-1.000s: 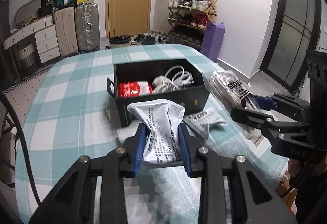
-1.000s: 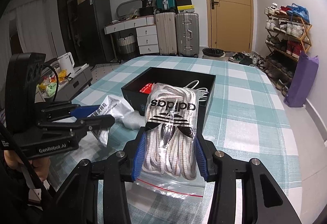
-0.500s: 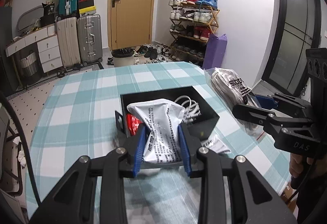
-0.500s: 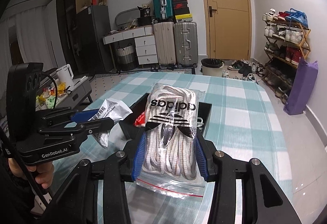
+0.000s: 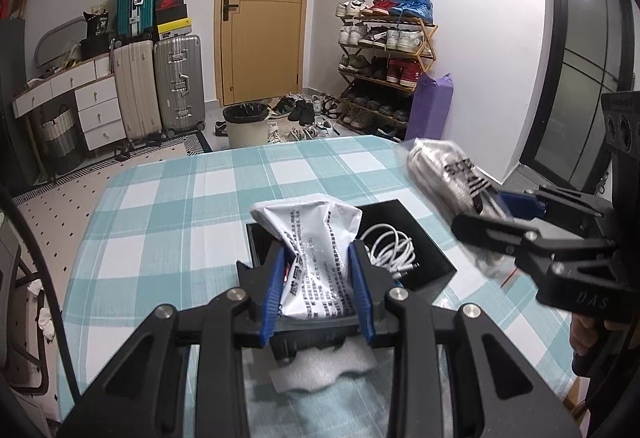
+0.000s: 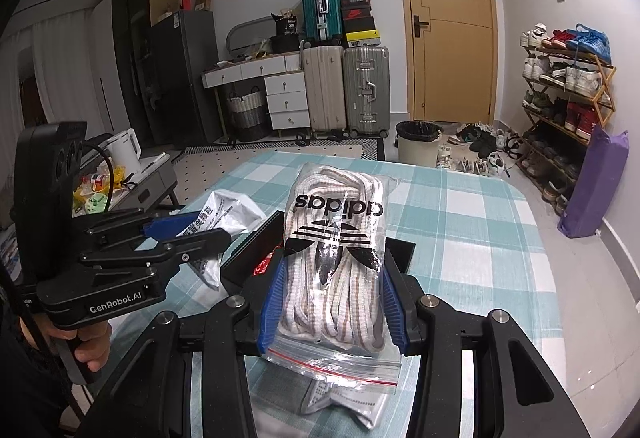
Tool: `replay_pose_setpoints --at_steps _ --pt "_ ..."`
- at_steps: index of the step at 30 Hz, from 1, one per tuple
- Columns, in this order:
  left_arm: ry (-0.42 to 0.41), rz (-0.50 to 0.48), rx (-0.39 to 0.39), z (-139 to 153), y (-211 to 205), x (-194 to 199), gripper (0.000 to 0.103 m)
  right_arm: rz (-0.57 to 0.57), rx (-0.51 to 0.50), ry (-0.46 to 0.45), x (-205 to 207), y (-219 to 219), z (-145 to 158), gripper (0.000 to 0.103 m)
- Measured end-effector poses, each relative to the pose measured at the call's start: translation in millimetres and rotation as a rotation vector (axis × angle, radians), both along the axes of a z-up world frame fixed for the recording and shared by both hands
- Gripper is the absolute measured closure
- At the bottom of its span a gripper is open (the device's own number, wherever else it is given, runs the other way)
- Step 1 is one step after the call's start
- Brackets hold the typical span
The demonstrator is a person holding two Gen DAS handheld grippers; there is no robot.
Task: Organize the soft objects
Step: 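Carry the sachet and bagged rope over the black box with both grippers, then lower both items into the box and open both grippers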
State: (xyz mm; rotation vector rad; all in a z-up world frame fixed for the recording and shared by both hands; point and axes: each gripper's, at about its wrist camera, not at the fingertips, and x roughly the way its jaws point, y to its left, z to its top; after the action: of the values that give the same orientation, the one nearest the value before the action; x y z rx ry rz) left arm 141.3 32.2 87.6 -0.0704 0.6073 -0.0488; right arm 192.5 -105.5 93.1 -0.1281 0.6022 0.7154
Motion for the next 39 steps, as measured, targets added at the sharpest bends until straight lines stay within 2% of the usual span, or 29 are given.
replay_pose_setpoints --at_steps 15,25,31,39 --pt "0.063 0.001 0.001 -31 -3 48 0.073 0.022 -0.079 0.065 44 26 -42 0.059" --pt "0.116 0.010 0.035 -56 -8 64 0.073 0.037 -0.154 0.097 62 35 -68 0.059" --pt "0.133 0.017 0.052 -66 -10 69 0.073 0.053 -0.189 0.086 68 42 -72 0.059" --pt "0.146 0.020 0.038 -71 -7 73 0.072 0.072 -0.208 0.094 74 46 -77 0.059"
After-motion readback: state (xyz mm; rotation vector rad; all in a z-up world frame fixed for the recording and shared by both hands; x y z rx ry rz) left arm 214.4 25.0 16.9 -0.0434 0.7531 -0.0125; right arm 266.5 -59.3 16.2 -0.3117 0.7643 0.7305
